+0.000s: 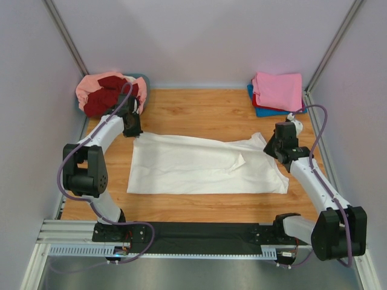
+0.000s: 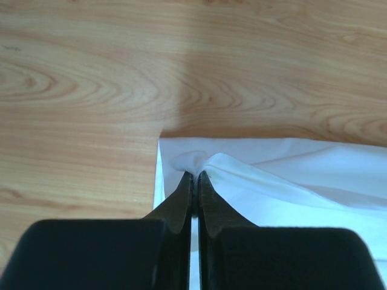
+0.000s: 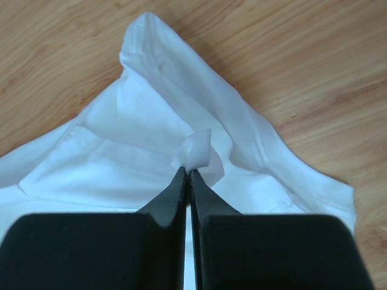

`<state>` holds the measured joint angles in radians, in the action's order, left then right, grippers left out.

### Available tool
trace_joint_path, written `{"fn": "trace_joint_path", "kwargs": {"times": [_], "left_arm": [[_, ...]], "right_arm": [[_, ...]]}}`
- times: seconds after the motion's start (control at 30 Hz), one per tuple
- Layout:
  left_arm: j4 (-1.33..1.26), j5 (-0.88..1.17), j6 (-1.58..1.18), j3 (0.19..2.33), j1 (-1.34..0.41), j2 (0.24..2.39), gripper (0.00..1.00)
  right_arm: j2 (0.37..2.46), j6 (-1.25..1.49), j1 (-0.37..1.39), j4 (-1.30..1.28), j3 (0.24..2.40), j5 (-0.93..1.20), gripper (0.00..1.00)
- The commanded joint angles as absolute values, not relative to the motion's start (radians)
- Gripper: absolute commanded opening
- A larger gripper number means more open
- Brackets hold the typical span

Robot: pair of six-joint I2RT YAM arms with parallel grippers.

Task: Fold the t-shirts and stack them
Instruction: Fold the tshirt

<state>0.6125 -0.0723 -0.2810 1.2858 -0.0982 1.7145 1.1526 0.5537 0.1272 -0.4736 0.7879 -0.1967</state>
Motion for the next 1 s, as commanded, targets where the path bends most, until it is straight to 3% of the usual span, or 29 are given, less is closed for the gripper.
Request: {"fn": "trace_joint_path", "kwargs": {"times": [0.0, 0.07, 0.13, 0.17, 0.23, 0.27, 0.33, 0.47, 0.53, 0.63, 0.67, 0.97], "left_arm": [[0.646, -0.147, -0.323, 1.243, -0.097, 1.628, 0.0], [0.64, -0.201, -0.371, 1.183, -0.097, 1.562, 0.04], [0.634, -0.271, -0.403, 1.138, -0.091, 1.495, 0.25], [0.627, -0.276, -0.405, 1.126, -0.087, 1.474, 0.98], [0.624, -0.307, -0.422, 1.111, -0.086, 1.436, 1.0], [0.615, -0.308, -0.422, 1.1, -0.081, 1.399, 1.0], [0.603, -0.305, -0.417, 1.098, -0.08, 1.372, 1.0], [0.586, -0.266, -0.41, 1.095, -0.08, 1.309, 1.0], [0.527, -0.223, -0.382, 1.06, -0.08, 1.269, 1.0], [0.465, -0.117, -0.356, 1.019, -0.081, 1.262, 0.92], [0.462, -0.094, -0.357, 1.012, -0.084, 1.273, 0.85], [0.367, -0.007, -0.347, 1.043, -0.227, 1.534, 0.64]], "right_arm": [[1.115, 0.62, 0.121, -0.483, 0.74, -0.29, 0.0], [1.118, 0.659, 0.118, -0.497, 0.709, -0.296, 0.0], [1.14, 0.687, 0.109, -0.506, 0.678, -0.29, 0.18], [1.15, 0.686, 0.089, -0.509, 0.677, -0.281, 0.42], [1.16, 0.683, 0.074, -0.515, 0.683, -0.256, 0.63], [1.154, 0.689, 0.074, -0.529, 0.686, -0.259, 0.79], [1.137, 0.69, 0.072, -0.535, 0.689, -0.275, 0.82], [1.1, 0.69, 0.074, -0.541, 0.709, -0.282, 0.82], [1.085, 0.673, 0.072, -0.546, 0.733, -0.276, 0.77], [1.057, 0.66, 0.08, -0.529, 0.744, -0.22, 0.68], [1.043, 0.654, 0.089, -0.506, 0.745, -0.198, 0.65], [1.195, 0.635, 0.242, -0.451, 0.838, -0.032, 0.56]]}}
